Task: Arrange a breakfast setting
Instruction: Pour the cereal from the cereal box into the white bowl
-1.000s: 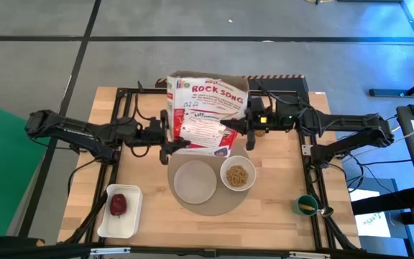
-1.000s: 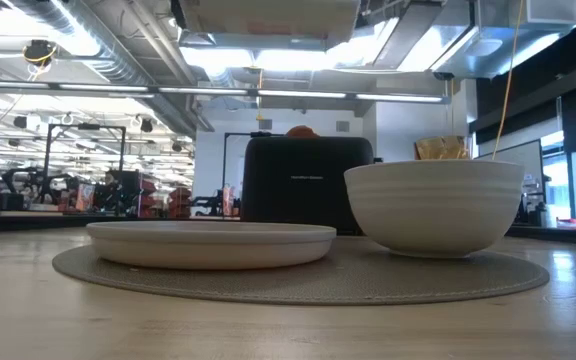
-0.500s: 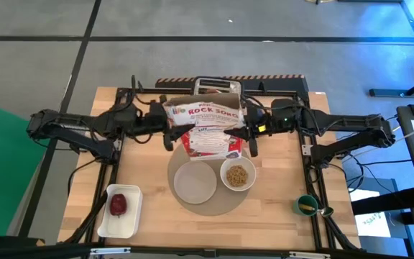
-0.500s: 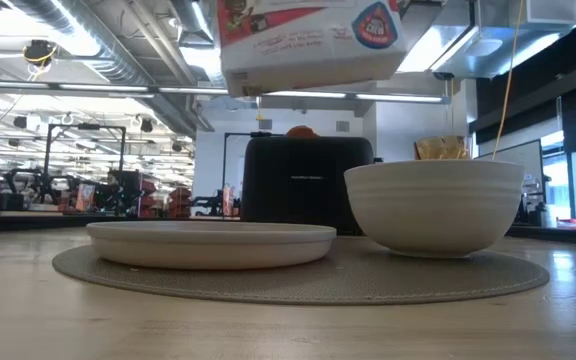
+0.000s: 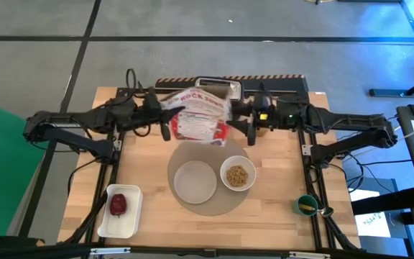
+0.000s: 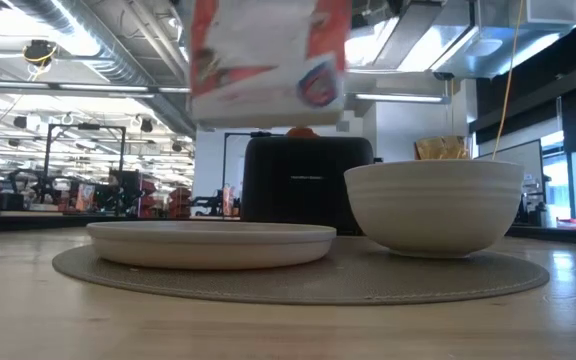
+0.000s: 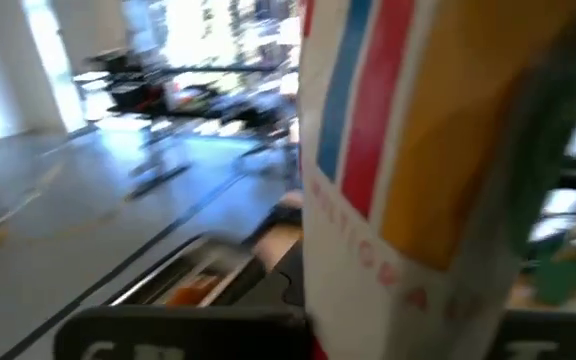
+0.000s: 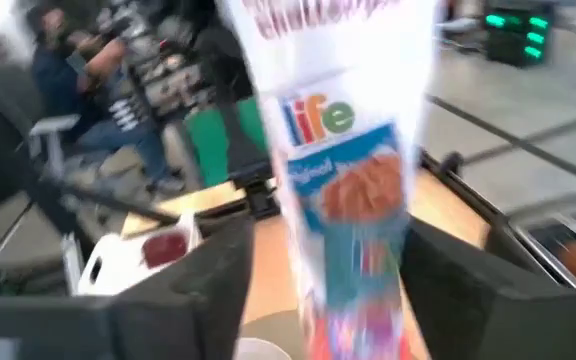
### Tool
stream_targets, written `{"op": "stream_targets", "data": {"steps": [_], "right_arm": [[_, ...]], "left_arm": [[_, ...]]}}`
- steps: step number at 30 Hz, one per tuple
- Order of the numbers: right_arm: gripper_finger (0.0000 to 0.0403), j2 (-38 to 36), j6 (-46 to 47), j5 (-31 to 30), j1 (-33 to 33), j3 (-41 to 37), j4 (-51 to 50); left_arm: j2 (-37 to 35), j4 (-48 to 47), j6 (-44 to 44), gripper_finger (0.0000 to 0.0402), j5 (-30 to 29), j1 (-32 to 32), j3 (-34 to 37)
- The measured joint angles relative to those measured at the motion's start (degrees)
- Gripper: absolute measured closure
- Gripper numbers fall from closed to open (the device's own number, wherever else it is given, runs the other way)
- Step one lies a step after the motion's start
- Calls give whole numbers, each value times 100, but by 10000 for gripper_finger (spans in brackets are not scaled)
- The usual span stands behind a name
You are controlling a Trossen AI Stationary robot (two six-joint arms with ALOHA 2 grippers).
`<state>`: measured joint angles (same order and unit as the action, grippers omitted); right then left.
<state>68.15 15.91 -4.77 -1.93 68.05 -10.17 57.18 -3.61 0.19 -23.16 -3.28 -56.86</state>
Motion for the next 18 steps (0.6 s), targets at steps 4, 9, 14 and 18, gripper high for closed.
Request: {"op": "stream_targets", "data": {"steps": [4,9,14,18], "right_arm": [[135,-265,211,-339,7,0,-346],[134,-534,215,-513,9,0,-501],[150,-640,178,-766,9,0,-535],[160,-628,167,-769,4,0,-541]], "left_arm": [[-584,-440,95,398,-1064,-27,427],[-1671,-644,394,399,-2001,-33,1358],[-2640,-590,566,400,-2501,-39,2426],[-3106,-309,614,400,-2713,-165,3135]]}}
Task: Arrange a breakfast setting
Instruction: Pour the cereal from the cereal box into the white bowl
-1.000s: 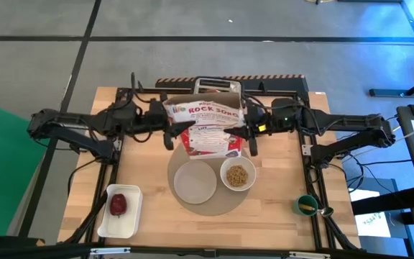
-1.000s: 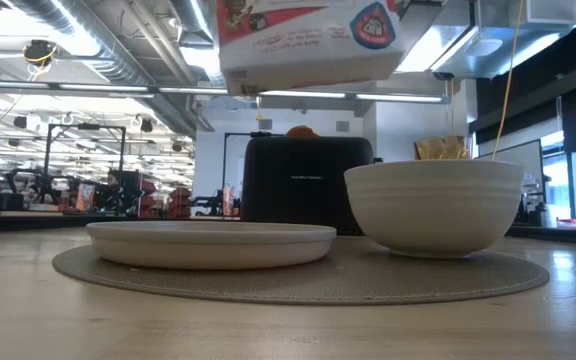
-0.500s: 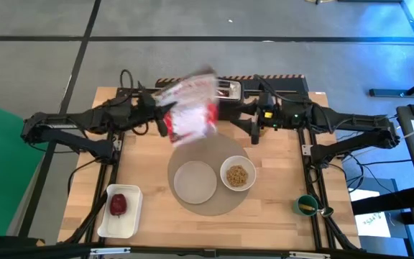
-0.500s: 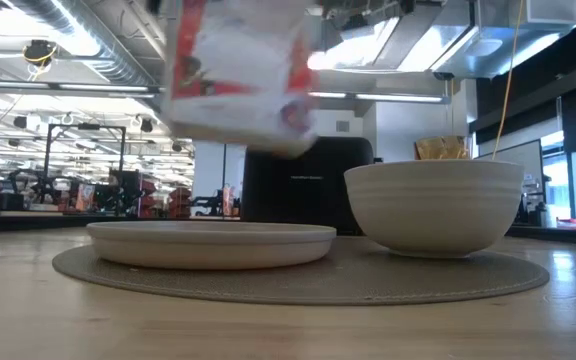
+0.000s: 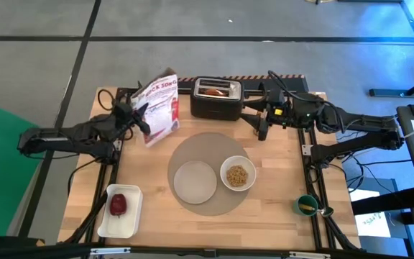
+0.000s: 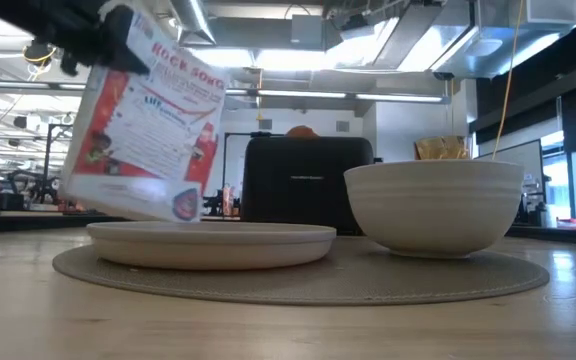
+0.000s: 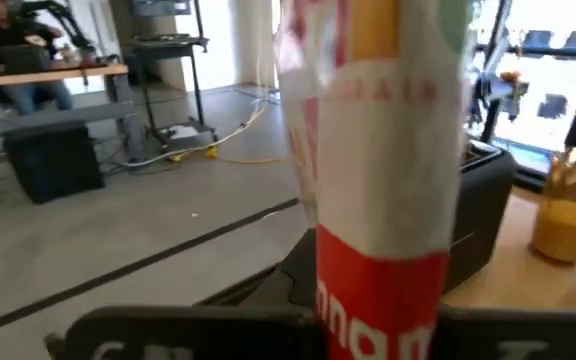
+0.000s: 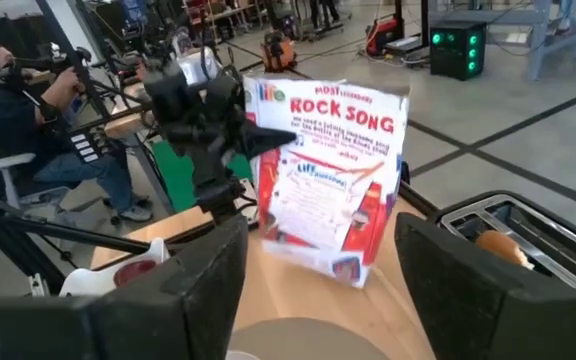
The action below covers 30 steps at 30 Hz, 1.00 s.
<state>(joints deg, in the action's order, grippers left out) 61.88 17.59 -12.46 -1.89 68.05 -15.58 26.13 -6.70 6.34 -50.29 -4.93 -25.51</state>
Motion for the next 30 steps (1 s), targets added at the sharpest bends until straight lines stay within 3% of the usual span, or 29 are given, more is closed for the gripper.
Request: {"op": "stream_targets", "data": {"steps": [5,13,19,24,30], "right_arm": [[164,25,-2,-5,0,-2,35],[164,21,-24,-9,0,-2,207],[164,23,-26,-3,0,-4,202],[164,23,0,82,0,-4,167],[164,23,14,104,0,-7,121]], "left_arm": [[-223,366,-14,400,-171,-243,457],[-231,348,-387,400,-124,-715,511],[-231,342,-653,379,381,-890,510],[-218,273,-840,337,394,-922,517],[-214,260,-726,250,337,-920,329]]}}
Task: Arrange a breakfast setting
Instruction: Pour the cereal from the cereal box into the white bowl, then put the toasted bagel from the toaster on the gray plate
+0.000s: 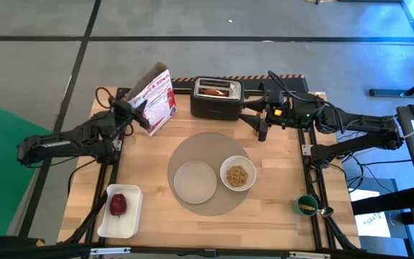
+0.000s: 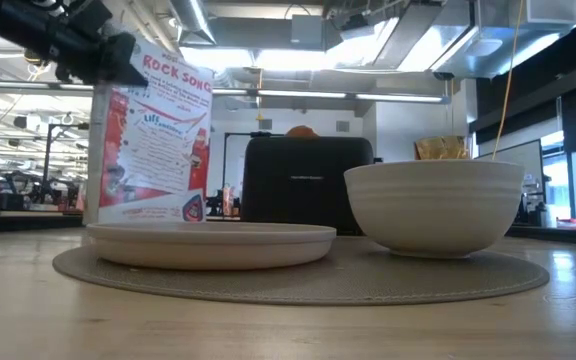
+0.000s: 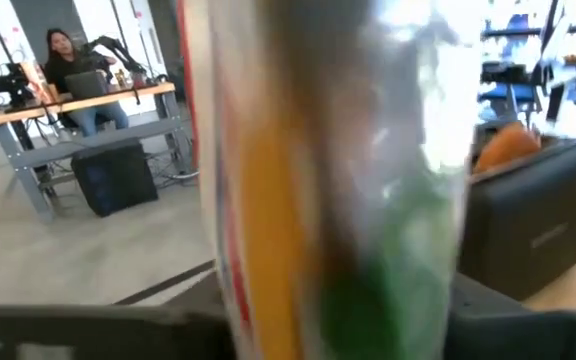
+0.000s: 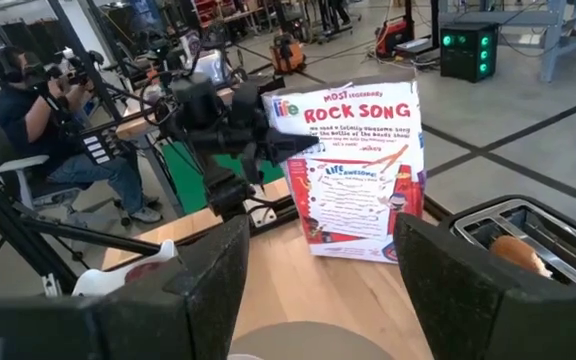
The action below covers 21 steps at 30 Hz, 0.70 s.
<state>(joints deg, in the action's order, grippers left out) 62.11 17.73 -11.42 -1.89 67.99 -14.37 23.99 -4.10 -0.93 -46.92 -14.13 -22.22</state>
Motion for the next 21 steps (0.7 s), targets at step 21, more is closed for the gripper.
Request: {"op": "stream_targets", "data": {"steps": [21], "right_arm": [[164,1101,-874,831,-1719,-9,-560]], "left_arm": [[280,-105,-975,106,1828,70,-2581]]}}
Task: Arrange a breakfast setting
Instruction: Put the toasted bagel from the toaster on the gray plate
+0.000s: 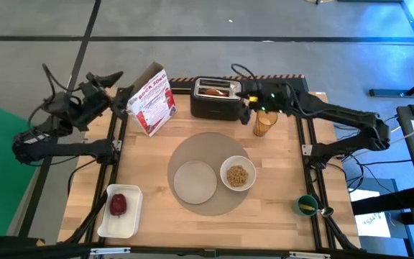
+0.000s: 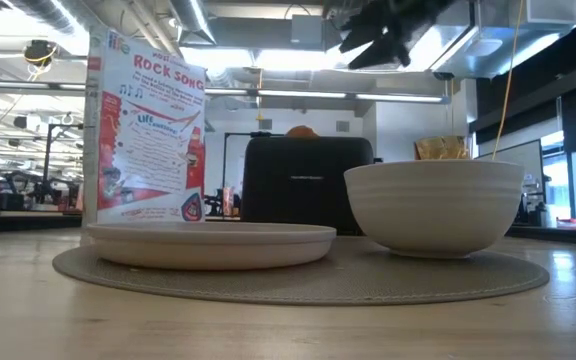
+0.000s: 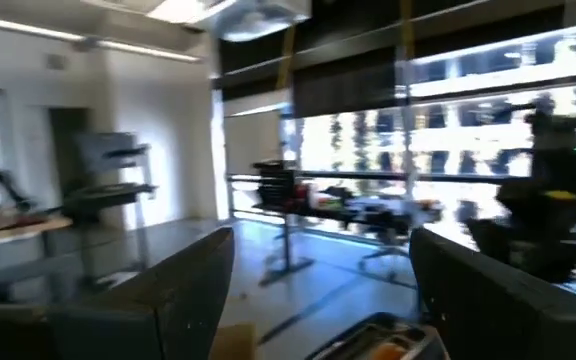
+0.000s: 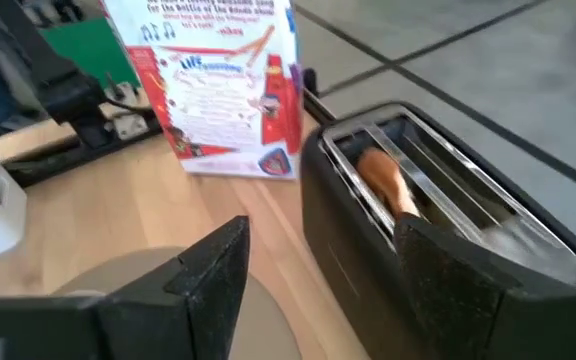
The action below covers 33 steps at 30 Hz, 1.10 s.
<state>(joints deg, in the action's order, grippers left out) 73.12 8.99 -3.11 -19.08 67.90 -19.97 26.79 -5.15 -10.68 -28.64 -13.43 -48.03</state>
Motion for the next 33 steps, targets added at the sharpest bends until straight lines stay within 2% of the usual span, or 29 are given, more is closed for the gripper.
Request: {"op": "stream_targets", "data": {"steps": [6,13,17,20,22,26,30,33], "right_arm": [[164,562,-119,854,-545,0,429],[164,921,-364,978,-659,3,488],[164,993,-450,1024,-747,4,566],[164,1064,-688,1029,-910,4,978],[164,1215,-782,1173,-1089,17,1468],[164,1638,-748,1857,-1431,13,2074],[171,1875,-794,2032,-1475,11,2046],[191,2036,-1020,2110,-1469,11,2033]], "left_arm": [[785,2,142,116,604,274,-386],[2309,-64,150,117,716,780,-688],[3126,-127,12,118,705,857,-1152],[3618,-255,-245,118,680,823,-1536],[3843,-336,-333,118,689,770,-1739],[4084,-323,-343,118,677,658,-2077],[4141,-571,-339,118,680,617,-2251],[4133,-756,-329,118,658,618,-2277]]}}
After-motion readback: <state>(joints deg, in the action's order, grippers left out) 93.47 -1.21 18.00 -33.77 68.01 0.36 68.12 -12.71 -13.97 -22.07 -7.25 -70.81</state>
